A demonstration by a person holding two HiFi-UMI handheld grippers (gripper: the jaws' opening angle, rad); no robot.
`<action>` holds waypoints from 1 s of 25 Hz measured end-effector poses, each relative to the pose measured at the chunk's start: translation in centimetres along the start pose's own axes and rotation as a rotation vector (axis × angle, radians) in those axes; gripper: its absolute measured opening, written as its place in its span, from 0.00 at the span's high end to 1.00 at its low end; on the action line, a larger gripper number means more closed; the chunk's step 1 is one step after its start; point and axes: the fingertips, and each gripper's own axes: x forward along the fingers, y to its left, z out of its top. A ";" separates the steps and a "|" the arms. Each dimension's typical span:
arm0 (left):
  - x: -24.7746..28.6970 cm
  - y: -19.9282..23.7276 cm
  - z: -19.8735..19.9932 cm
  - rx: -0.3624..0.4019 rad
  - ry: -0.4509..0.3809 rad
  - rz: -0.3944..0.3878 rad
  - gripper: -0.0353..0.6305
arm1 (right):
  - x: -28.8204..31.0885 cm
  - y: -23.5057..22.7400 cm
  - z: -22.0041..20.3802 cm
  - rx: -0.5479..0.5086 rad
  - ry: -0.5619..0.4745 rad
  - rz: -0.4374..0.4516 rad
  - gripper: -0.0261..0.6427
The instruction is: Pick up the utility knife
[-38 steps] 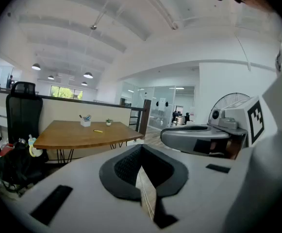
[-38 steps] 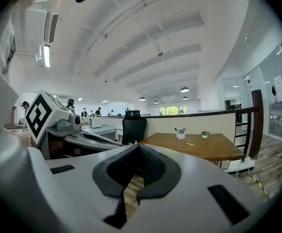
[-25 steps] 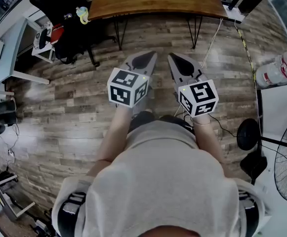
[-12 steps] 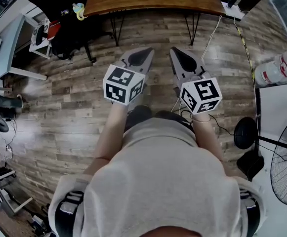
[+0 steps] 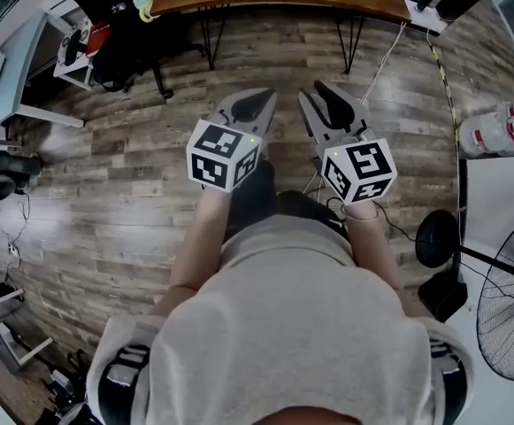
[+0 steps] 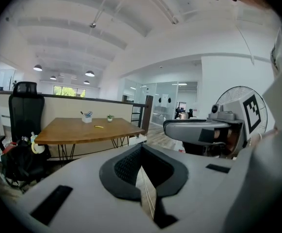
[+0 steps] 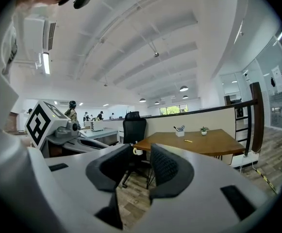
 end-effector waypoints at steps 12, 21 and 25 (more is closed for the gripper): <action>3.2 5.3 0.7 -0.013 -0.002 -0.010 0.93 | 6.1 -2.4 -1.1 0.024 0.041 -0.019 0.58; 8.9 13.5 6.1 -0.004 -0.045 -0.060 0.93 | 14.6 -7.0 0.8 0.004 0.046 -0.066 0.56; 11.4 16.7 8.1 0.006 -0.055 -0.090 0.93 | 18.2 -9.2 1.5 0.006 0.043 -0.107 0.56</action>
